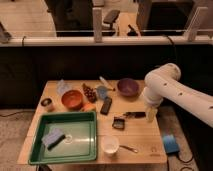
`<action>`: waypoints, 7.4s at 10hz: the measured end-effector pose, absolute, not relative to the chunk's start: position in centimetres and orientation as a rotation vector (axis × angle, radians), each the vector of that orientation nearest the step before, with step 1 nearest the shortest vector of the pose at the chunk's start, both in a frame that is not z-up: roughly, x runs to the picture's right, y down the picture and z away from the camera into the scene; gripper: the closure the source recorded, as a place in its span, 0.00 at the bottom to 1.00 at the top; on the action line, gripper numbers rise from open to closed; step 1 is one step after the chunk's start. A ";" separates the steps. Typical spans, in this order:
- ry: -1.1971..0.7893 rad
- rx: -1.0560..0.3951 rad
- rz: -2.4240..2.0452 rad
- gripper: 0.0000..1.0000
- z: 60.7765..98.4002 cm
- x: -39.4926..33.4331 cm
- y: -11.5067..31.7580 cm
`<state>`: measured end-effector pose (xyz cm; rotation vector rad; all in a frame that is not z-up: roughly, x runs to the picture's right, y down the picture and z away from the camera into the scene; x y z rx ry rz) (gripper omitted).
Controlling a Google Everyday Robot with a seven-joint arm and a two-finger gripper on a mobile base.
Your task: Place brush in tray
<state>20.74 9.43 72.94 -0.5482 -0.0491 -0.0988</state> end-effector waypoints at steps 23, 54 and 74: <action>-0.215 -0.620 -0.182 0.20 83.6 17.7 13.4; -0.259 -0.695 -0.253 0.83 88.4 16.7 16.8; -0.308 -0.412 -0.331 0.97 80.0 12.2 6.8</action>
